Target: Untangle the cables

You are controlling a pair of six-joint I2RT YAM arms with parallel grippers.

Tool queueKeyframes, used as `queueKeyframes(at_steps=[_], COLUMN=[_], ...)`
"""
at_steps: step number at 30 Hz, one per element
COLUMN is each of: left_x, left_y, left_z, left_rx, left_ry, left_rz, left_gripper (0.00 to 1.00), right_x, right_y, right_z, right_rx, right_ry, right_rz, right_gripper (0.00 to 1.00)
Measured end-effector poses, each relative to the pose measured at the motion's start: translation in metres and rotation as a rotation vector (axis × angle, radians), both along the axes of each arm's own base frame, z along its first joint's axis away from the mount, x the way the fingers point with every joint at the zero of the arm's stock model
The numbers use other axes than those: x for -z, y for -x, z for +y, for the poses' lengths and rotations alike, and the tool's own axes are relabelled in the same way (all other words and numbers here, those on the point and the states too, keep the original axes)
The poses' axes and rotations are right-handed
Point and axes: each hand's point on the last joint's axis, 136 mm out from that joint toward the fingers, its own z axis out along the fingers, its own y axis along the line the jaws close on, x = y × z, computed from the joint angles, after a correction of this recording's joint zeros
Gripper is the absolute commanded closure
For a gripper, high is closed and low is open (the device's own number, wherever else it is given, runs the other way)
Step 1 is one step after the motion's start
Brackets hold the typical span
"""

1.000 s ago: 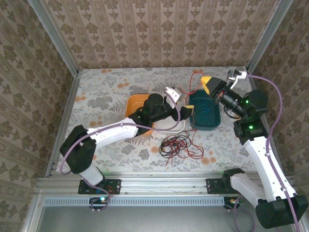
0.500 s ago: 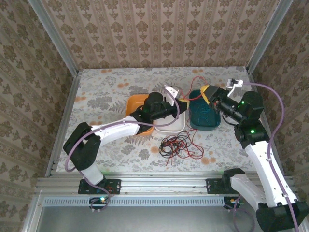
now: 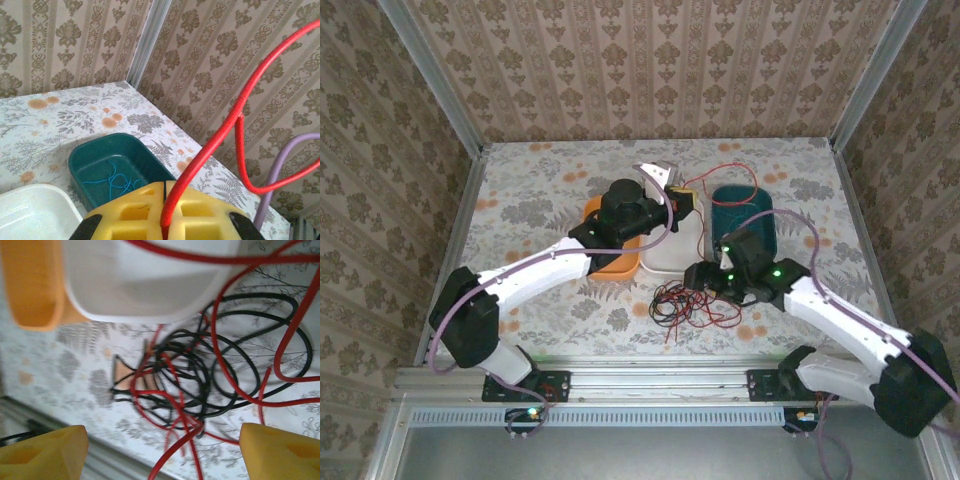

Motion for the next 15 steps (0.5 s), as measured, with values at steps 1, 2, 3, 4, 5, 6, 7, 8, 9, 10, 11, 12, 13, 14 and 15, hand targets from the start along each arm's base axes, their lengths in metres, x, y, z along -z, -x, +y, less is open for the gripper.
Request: queueKeyframes(at_steps=[1, 2, 3, 4, 5, 6, 7, 8, 9, 10, 11, 12, 13, 14, 15], left_x=[0.001, 0.001, 0.000, -0.002, -0.004, -0.007, -0.011, -0.015, -0.021, -0.026, -0.033, -0.039, -0.046, -0.051, -0.057], left_y=[0.000, 0.000, 0.002, 0.003, 0.005, 0.007, 0.011, 0.014, 0.017, 0.020, 0.022, 0.024, 0.025, 0.025, 0.024], left_z=[0.001, 0.002, 0.004, 0.006, 0.008, 0.012, 0.016, 0.021, 0.027, 0.033, 0.039, 0.047, 0.056, 0.064, 0.075], left_rx=[-0.003, -0.006, -0.007, -0.007, -0.008, -0.009, -0.011, -0.013, -0.016, -0.019, -0.025, -0.033, -0.044, -0.056, -0.076], left_ry=[-0.006, -0.009, -0.011, -0.016, -0.020, -0.028, -0.036, -0.044, -0.052, -0.060, -0.068, -0.073, -0.079, -0.087, -0.093], left_rz=[0.004, 0.006, 0.007, 0.007, 0.004, 0.003, 0.000, -0.002, -0.005, -0.005, -0.006, -0.007, -0.003, 0.001, 0.005], left_gripper=[1.00, 1.00, 1.00, 1.00, 1.00, 1.00, 1.00, 1.00, 1.00, 1.00, 1.00, 1.00, 1.00, 1.00, 1.00], right_x=[0.011, 0.019, 0.028, 0.037, 0.044, 0.050, 0.056, 0.061, 0.067, 0.073, 0.078, 0.084, 0.088, 0.089, 0.089], right_y=[0.000, -0.001, -0.002, -0.005, -0.006, -0.009, -0.011, -0.013, -0.015, -0.017, -0.017, -0.017, -0.018, -0.020, -0.023], right_z=[0.000, -0.001, -0.004, -0.007, -0.011, -0.014, -0.017, -0.019, -0.023, -0.027, -0.031, -0.036, -0.040, -0.043, -0.045], right_rx=[-0.004, -0.006, -0.001, 0.013, 0.023, 0.040, 0.060, 0.075, 0.099, 0.120, 0.142, 0.165, 0.188, 0.205, 0.226], right_ry=[0.044, 0.080, 0.116, 0.151, 0.178, 0.198, 0.210, 0.218, 0.220, 0.222, 0.222, 0.218, 0.206, 0.197, 0.176], right_rz=[0.010, 0.018, 0.029, 0.041, 0.048, 0.056, 0.064, 0.071, 0.083, 0.093, 0.102, 0.113, 0.122, 0.117, 0.112], right_gripper=[0.31, 0.37, 0.45, 0.51, 0.58, 0.65, 0.70, 0.73, 0.75, 0.77, 0.78, 0.79, 0.81, 0.81, 0.82])
